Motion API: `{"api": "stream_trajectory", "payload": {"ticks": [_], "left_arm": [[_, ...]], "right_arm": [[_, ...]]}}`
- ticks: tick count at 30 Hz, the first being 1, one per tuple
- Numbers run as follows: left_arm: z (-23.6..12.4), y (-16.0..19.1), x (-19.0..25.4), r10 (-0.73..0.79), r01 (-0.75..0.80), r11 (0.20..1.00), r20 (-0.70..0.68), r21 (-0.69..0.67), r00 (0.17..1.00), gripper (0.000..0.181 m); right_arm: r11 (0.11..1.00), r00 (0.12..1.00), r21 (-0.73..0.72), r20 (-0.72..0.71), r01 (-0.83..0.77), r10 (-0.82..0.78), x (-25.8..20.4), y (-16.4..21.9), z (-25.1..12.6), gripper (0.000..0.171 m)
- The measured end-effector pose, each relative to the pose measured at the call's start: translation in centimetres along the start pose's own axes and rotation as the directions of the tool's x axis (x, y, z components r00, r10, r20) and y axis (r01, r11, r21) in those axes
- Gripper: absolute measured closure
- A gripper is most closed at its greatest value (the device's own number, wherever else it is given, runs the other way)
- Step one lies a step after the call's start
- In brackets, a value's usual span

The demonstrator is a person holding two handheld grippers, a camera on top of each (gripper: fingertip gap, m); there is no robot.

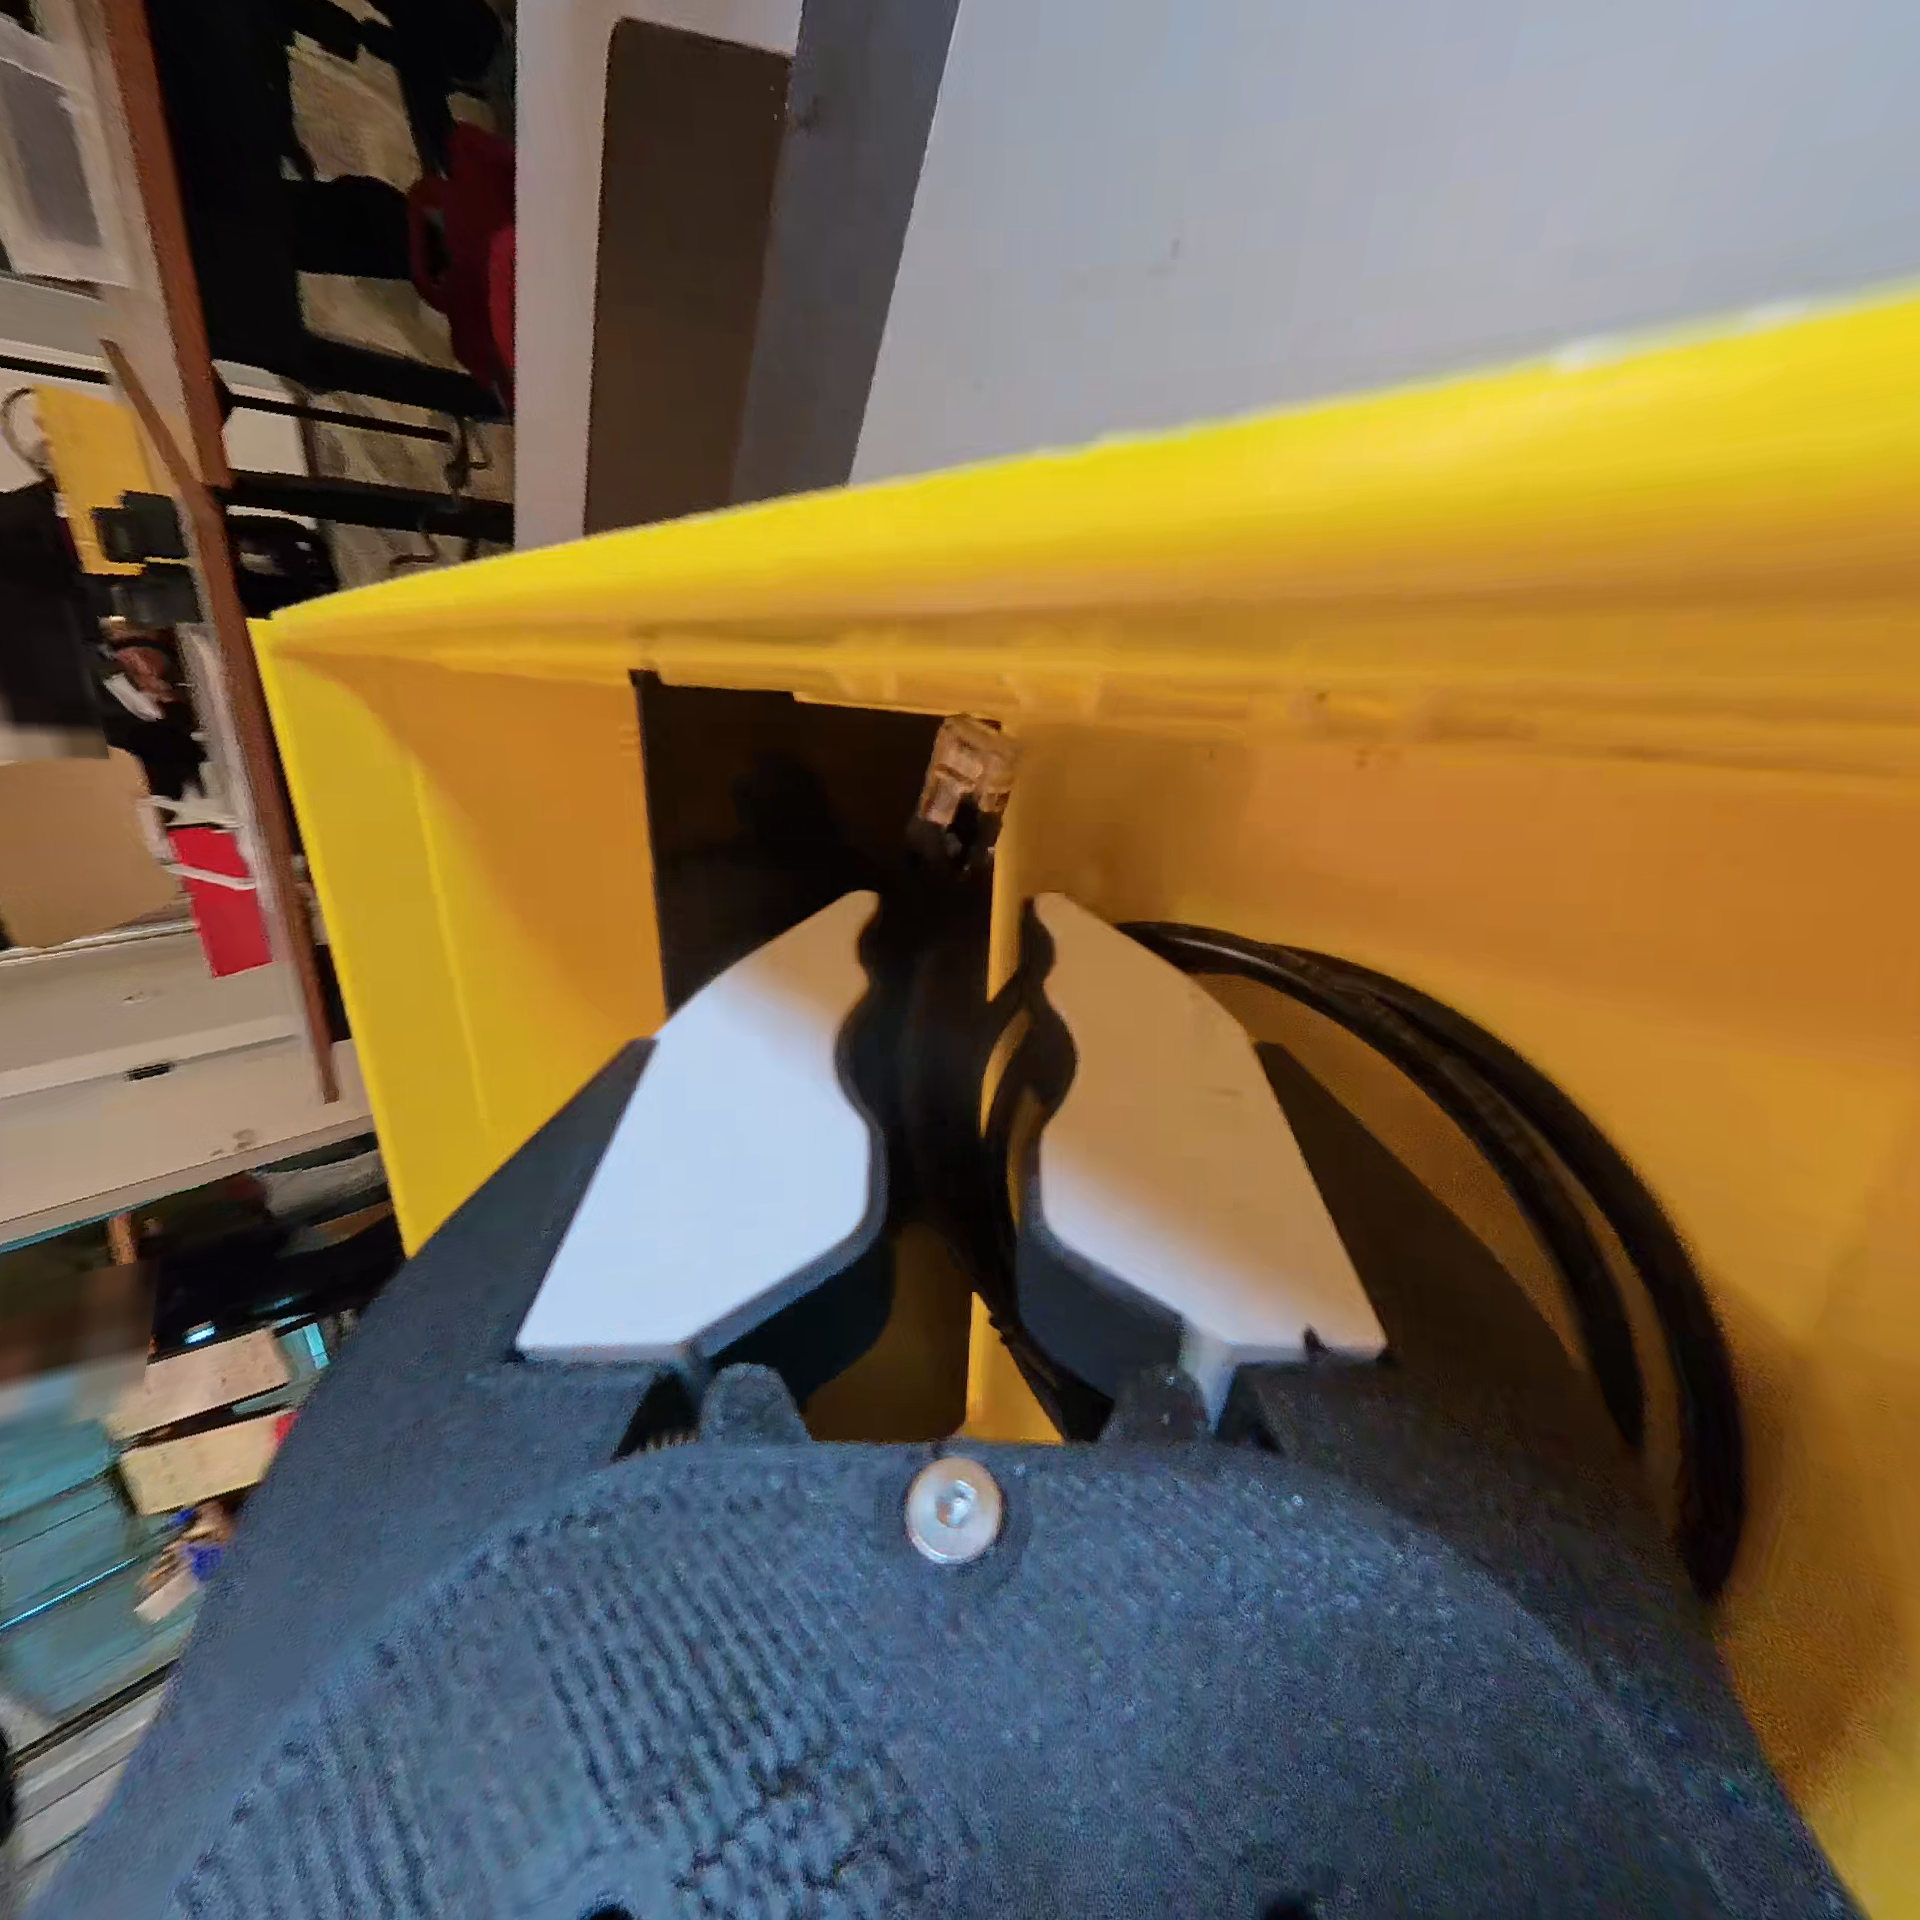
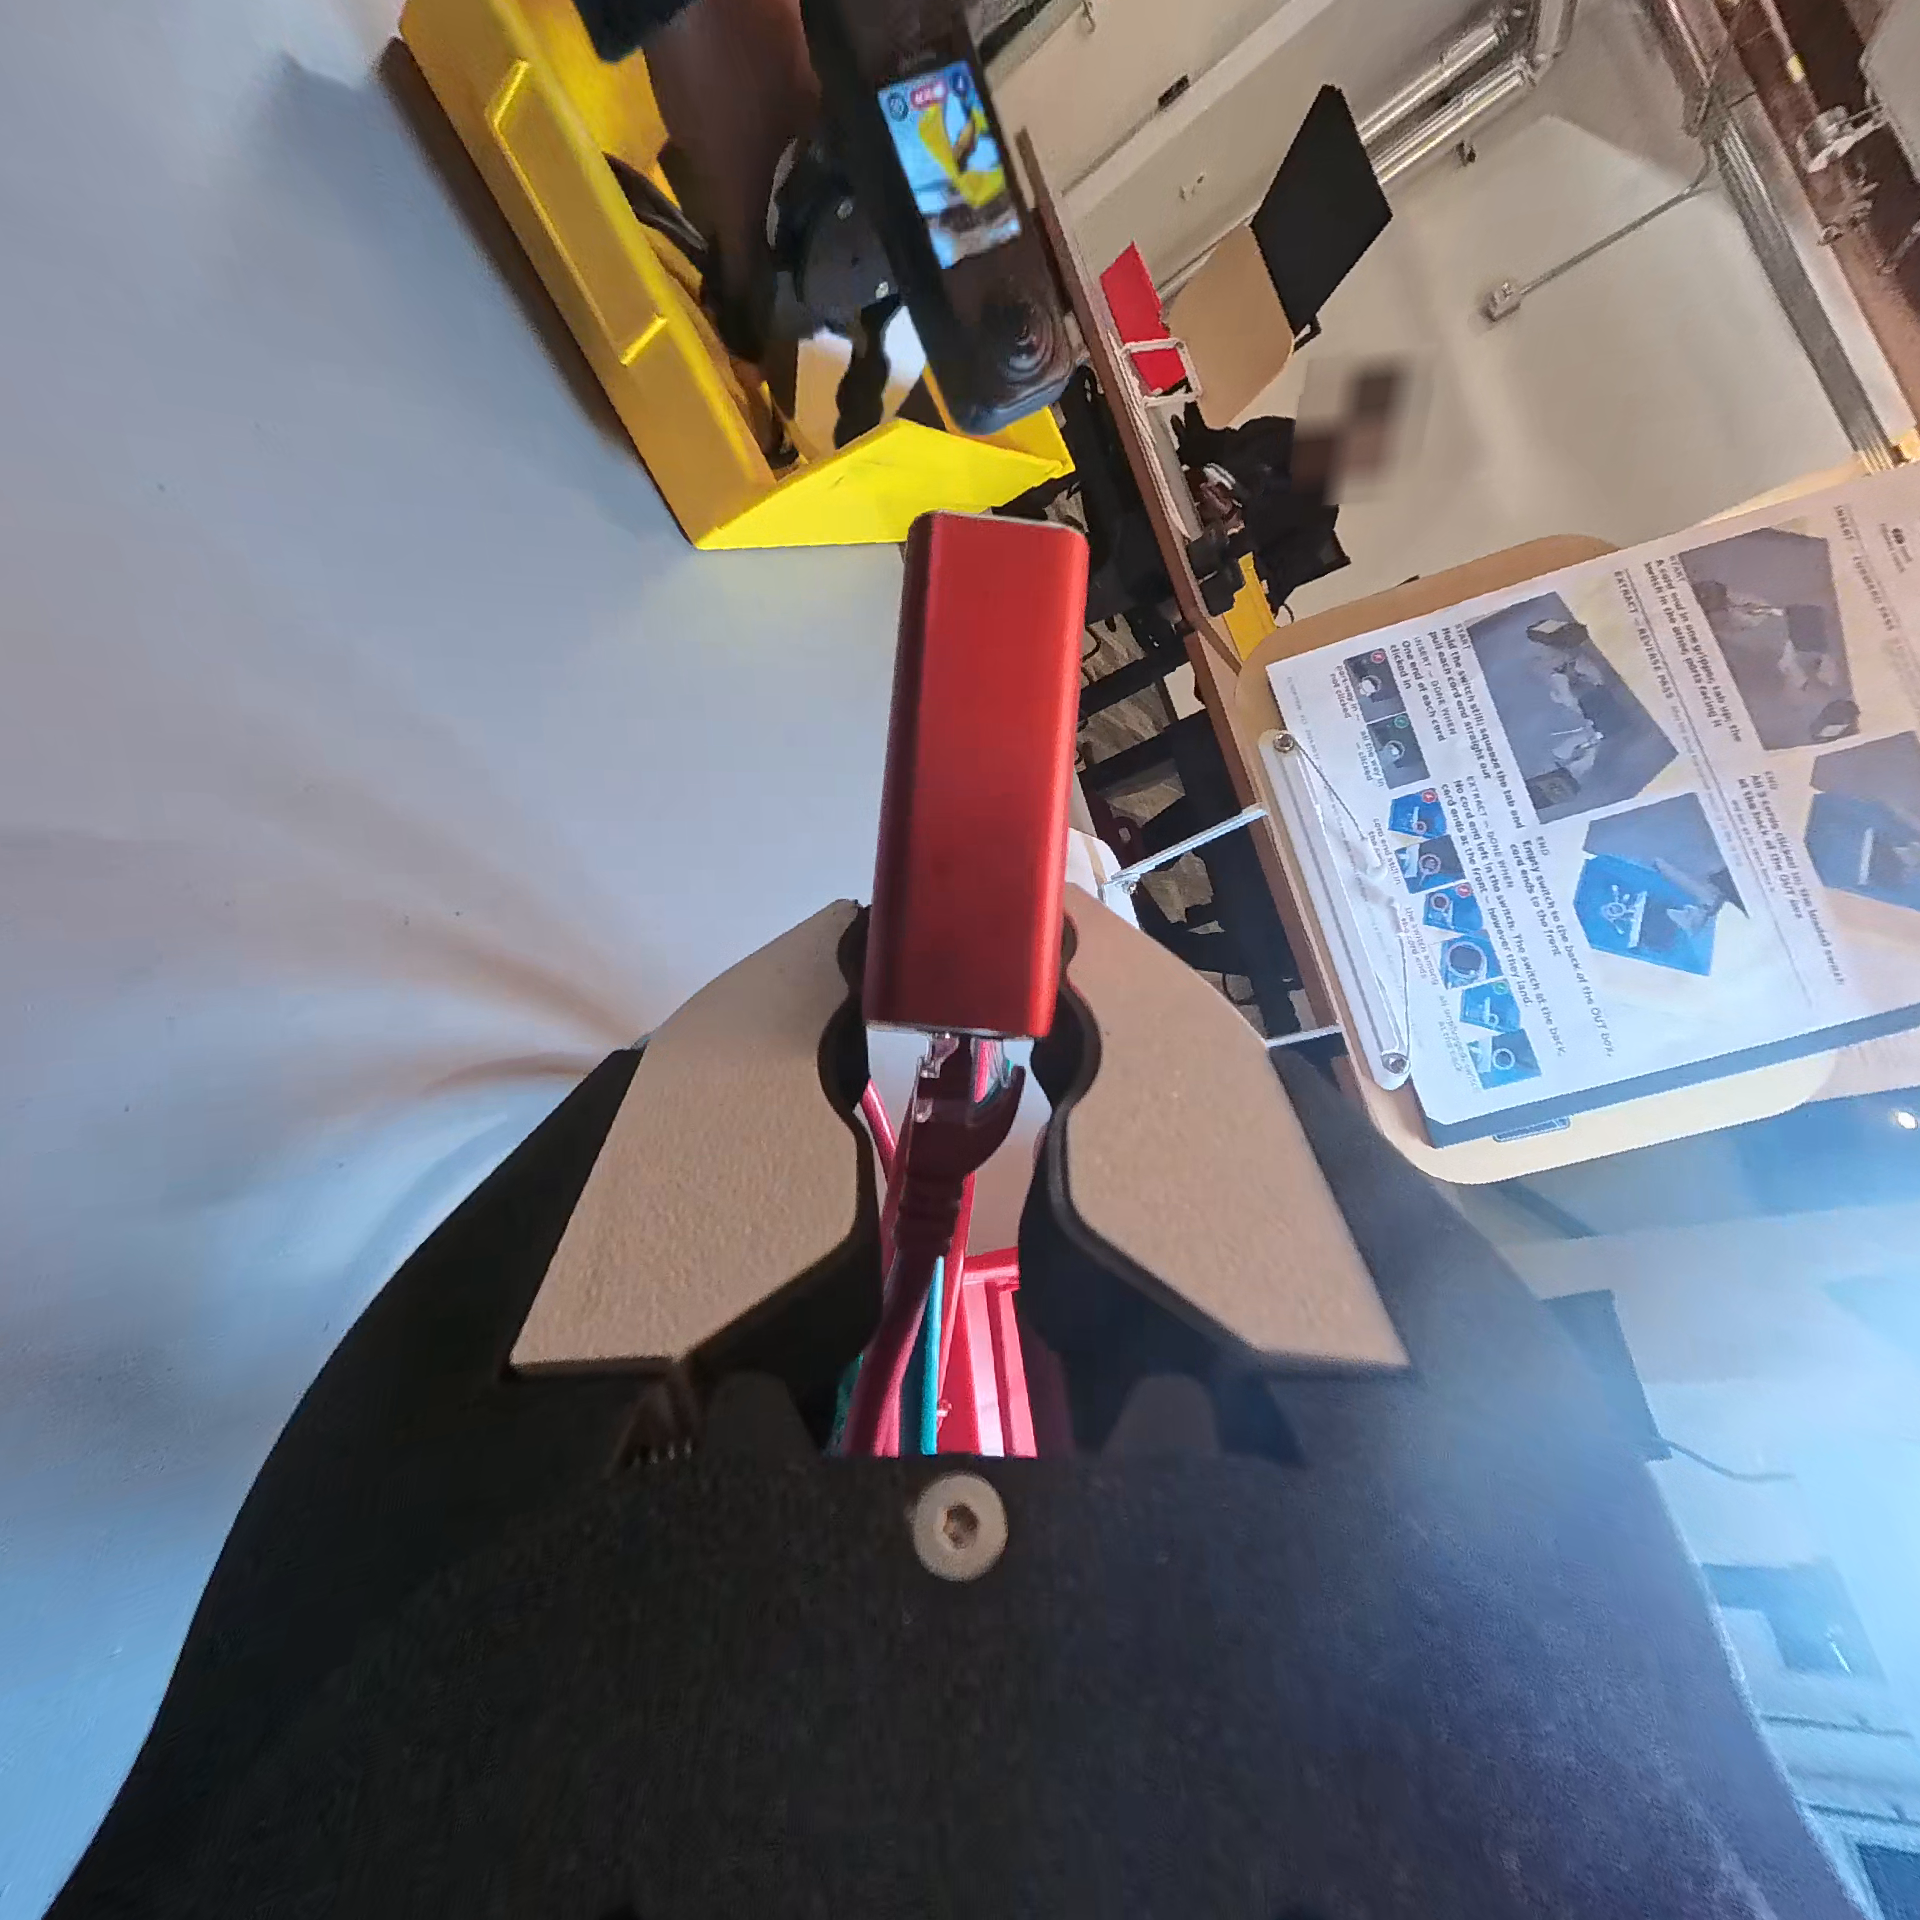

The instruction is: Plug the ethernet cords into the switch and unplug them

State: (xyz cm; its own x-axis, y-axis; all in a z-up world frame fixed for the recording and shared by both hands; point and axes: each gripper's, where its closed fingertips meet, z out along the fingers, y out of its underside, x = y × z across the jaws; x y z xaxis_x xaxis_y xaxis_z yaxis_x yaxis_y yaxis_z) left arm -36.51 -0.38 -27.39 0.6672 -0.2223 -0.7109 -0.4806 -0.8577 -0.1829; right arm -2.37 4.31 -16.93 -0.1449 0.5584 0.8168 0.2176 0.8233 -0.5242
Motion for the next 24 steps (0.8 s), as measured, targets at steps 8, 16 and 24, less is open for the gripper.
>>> {"api": "stream_trajectory", "payload": {"ticks": [8,16,24], "left_arm": [[-4.3,-0.1,-2.1,-0.035,0.035,0.999,-0.009,0.036,0.999,0.169],[-18.0,-1.2,-7.1,-0.043,0.041,0.987,0.006,0.157,0.999,0.17],[-26.0,-4.8,0.9,0.077,0.049,0.947,-0.373,0.318,0.925,0.17]], "right_arm": [[1.0,1.0,0.017,-0.009,-0.004,0.005,0.2,0.1,-0.2,0.143],[0.999,0.999,0.034,-0.037,-0.001,0.003,1.1,-0.1,-0.7,0.143],[0.999,0.999,0.053,-0.043,0.014,-0.012,1.3,-0.4,-1.1,0.144]]}}
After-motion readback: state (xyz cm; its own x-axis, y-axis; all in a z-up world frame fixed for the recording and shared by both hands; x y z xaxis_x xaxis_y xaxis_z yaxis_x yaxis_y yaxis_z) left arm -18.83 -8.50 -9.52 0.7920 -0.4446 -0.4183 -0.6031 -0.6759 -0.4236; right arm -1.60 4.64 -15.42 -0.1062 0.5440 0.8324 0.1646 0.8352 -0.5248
